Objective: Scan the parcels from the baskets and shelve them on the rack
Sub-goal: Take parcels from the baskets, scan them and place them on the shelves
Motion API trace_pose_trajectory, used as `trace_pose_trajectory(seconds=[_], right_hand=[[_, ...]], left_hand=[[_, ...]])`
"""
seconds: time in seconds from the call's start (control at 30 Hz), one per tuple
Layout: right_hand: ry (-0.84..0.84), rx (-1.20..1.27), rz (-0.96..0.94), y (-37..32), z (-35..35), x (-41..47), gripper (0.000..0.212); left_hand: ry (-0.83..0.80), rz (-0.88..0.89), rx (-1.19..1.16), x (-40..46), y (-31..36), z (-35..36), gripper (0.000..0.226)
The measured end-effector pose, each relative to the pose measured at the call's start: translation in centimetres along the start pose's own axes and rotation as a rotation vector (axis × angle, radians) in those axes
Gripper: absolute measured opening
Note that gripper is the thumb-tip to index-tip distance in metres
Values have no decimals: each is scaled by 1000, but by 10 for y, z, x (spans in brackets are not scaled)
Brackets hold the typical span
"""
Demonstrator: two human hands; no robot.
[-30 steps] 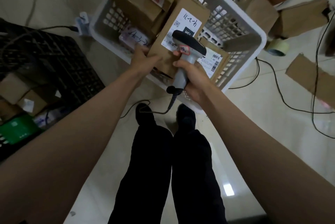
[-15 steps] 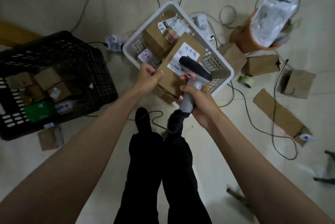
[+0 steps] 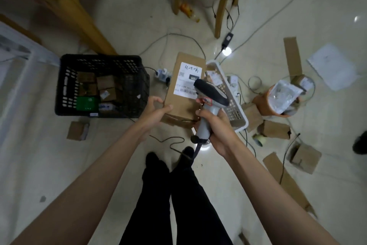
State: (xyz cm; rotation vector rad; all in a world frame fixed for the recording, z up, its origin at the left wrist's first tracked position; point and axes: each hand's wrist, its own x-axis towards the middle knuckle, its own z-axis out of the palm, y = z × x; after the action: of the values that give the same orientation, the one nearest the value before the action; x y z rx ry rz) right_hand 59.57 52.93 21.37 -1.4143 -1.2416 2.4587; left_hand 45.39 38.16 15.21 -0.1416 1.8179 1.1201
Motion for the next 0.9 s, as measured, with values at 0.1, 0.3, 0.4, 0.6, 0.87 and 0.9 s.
trace_pose_trajectory(seconds=[0.1,0.3,0.4,0.6,0.87,0.9], right_hand=[[-111,-116,-9,-8,24,-26,29],[-228,-272,-34,-2,83,-68,30],[-287,-362,-54,8,117,-95,36],[-539,-511,-106,39,200,-172,23],[-817,-658,-190,82,279,-283,18],[-847,-673,-198,86,285,-298,20]], left_hand=[[57,27,-115,-48,-3,-27,44],[147,97,-195,-124,-19,-91,72],[219,142,-228,-167,-40,-127,81],[378,250,-348,-277,-101,-191,88],[682,393,-430,-422,-167,-234,93],[713,410,-439,-439,-173,-236,93]])
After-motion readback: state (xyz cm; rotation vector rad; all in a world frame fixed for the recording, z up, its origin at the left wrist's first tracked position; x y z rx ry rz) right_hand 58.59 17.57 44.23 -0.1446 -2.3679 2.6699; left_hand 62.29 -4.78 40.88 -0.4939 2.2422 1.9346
